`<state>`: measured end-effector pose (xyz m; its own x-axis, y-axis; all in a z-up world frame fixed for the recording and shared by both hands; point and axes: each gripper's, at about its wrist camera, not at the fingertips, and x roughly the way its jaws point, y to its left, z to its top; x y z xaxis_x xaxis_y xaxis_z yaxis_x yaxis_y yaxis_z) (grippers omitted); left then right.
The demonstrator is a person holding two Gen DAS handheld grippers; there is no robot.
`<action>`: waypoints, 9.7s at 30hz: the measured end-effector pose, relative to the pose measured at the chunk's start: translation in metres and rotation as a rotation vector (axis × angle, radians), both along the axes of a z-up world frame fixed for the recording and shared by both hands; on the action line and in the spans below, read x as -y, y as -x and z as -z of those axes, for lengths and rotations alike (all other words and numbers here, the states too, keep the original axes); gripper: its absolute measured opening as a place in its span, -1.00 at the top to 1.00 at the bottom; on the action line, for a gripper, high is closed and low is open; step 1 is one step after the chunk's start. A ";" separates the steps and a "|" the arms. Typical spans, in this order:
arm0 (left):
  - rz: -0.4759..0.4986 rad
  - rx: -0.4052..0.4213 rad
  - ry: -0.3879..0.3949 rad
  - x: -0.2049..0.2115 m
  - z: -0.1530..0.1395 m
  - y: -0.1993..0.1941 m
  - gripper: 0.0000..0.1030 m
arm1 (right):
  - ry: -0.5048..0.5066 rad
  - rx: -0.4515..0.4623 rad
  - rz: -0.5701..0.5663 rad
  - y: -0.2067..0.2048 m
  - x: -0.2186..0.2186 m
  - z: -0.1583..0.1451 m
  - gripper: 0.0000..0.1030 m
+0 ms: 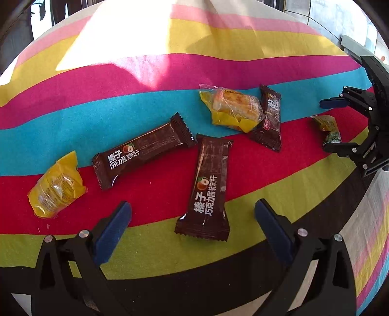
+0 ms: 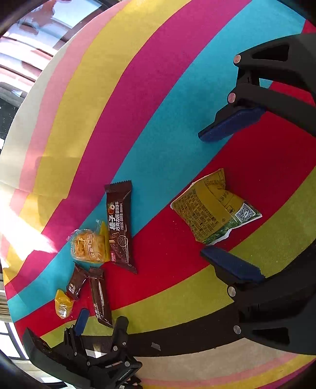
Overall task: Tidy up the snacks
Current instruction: 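Return to the table and grasp the small green pea packet with the right gripper, then grasp the brown chocolate bar with the left gripper, then carry the pea packet with the right gripper while the left carries the chocolate bar to the white box, then open the left gripper over the white box while the right gripper releases the pea packet, then return to the table and grasp the brown chocolate bar with the right gripper, then grasp the clear yellow cake packet with the left gripper, then carry the chocolate bar with the right gripper while the left carries the cake packet to the white box, then open the left gripper over the white box while the right gripper releases the chocolate bar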
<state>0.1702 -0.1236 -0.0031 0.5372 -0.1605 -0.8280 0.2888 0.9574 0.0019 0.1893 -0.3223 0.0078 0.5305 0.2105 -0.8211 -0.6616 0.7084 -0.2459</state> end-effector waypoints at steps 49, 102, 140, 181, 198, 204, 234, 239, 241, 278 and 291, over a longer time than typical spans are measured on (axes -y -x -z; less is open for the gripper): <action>0.325 0.043 0.178 0.030 -0.035 0.296 0.52 | -0.542 0.058 0.900 0.468 -0.066 -0.002 0.27; 0.841 0.010 0.114 0.178 -0.005 0.479 -0.81 | -0.577 0.125 1.389 0.628 0.047 0.051 -0.47; -0.163 0.033 0.397 -0.134 -0.012 0.109 -0.95 | -0.386 0.112 1.175 0.020 -0.070 -0.011 -0.69; 0.054 0.034 -0.101 0.047 -0.006 -0.083 -0.95 | -0.424 0.011 0.861 0.168 -0.045 0.007 0.55; 0.172 0.145 -0.080 0.060 -0.028 0.013 0.05 | -0.525 -0.009 0.869 0.174 -0.035 0.008 0.55; 0.199 0.152 -0.048 0.062 -0.031 0.074 0.05 | -0.497 0.000 0.874 0.173 -0.038 0.008 0.56; 0.180 0.146 0.094 -0.010 -0.022 0.305 0.05 | -0.472 0.106 0.823 0.368 -0.116 -0.022 0.56; 0.227 0.160 0.096 0.003 -0.025 0.337 0.05 | -0.446 0.137 0.827 0.406 -0.112 -0.024 0.56; 0.254 0.163 0.100 0.010 -0.025 0.350 0.05 | -0.437 0.149 0.830 0.421 -0.109 -0.024 0.56; 0.926 0.069 -0.109 0.238 0.033 0.535 0.04 | -0.528 0.111 1.332 0.657 0.037 0.064 0.55; 0.938 0.153 -0.105 0.235 0.030 0.552 -0.68 | -0.492 0.079 1.420 0.660 0.047 0.072 0.38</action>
<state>-0.3820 -0.3587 -0.0332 0.3310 -0.5094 -0.7943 0.9279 0.3289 0.1757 -0.4709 -0.3695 -0.0642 0.5624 -0.2638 -0.7836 0.6300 0.7505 0.1995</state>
